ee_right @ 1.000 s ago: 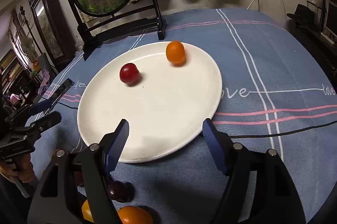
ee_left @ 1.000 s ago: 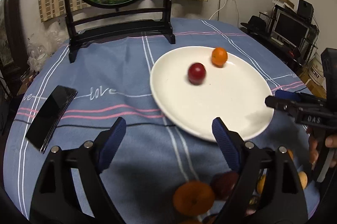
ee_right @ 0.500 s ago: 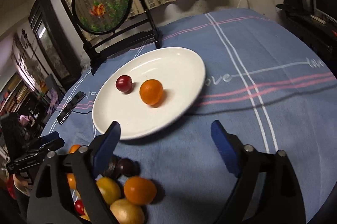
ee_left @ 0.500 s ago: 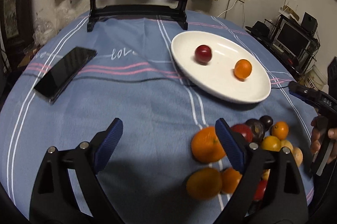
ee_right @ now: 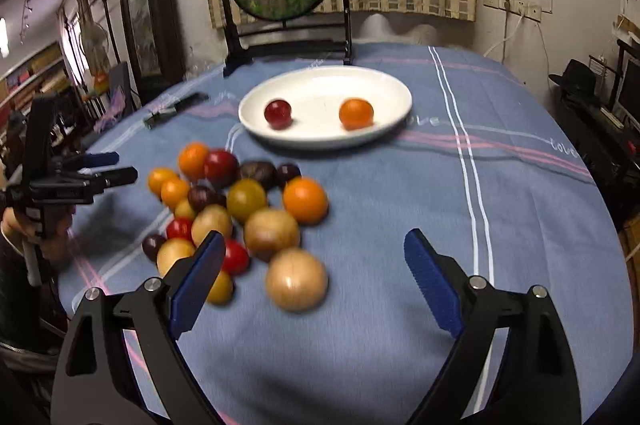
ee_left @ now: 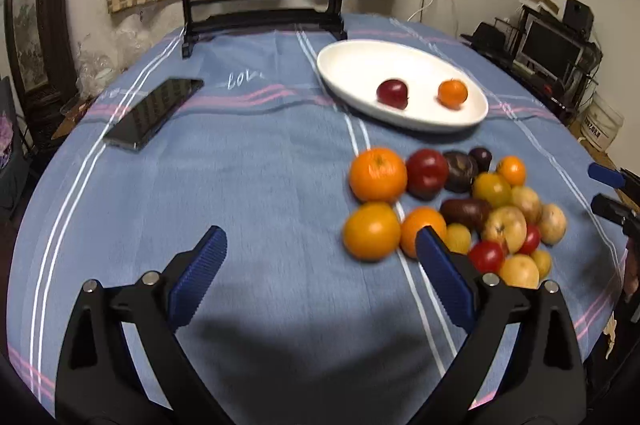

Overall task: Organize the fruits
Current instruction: 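Grasp a small orange with the left tool while the right tool grasps a tan round fruit, then carry both fruits onto the white plate and open both tools, then move both tools back toward the fruit cluster, then grasp a dark plum with the left tool while the right tool grasps a small yellow fruit, then carry the dark plum and yellow fruit onto the white plate and release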

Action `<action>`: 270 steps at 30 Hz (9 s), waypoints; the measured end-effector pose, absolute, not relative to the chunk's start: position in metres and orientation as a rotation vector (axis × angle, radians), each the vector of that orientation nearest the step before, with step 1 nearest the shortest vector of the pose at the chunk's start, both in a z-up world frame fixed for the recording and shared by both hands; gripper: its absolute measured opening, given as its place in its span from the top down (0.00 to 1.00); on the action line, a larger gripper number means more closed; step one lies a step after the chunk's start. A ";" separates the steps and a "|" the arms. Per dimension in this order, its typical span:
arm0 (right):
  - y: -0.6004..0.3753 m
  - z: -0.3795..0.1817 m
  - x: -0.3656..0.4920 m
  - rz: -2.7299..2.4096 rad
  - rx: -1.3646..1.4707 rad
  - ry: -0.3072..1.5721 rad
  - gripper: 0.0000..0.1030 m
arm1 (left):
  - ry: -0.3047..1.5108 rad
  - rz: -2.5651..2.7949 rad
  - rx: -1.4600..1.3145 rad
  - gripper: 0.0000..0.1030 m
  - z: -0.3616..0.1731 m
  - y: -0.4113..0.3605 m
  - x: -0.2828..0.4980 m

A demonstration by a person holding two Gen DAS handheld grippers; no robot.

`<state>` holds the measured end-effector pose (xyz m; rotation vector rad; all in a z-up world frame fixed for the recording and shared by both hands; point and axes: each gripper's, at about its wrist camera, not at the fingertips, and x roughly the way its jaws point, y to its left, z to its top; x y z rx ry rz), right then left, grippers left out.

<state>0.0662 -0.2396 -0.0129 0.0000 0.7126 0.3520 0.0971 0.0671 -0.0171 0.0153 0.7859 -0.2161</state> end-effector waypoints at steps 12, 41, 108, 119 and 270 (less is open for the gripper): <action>-0.220 -0.050 0.070 0.310 -0.116 0.858 0.27 | 0.866 -0.203 -0.024 0.06 -0.036 0.065 0.088; -0.221 -0.060 0.090 0.360 0.054 0.898 0.57 | 0.964 -0.118 0.141 0.20 -0.047 0.026 0.136; -0.200 -0.017 0.241 0.211 0.135 0.697 0.35 | 0.710 -0.096 -0.025 0.12 0.002 -0.001 0.269; -0.206 -0.016 0.233 0.233 0.172 0.709 0.33 | 0.781 -0.105 -0.040 0.07 -0.006 0.006 0.264; -0.191 -0.018 0.265 0.291 0.139 0.715 0.71 | 0.767 -0.239 0.088 0.68 -0.001 -0.042 0.273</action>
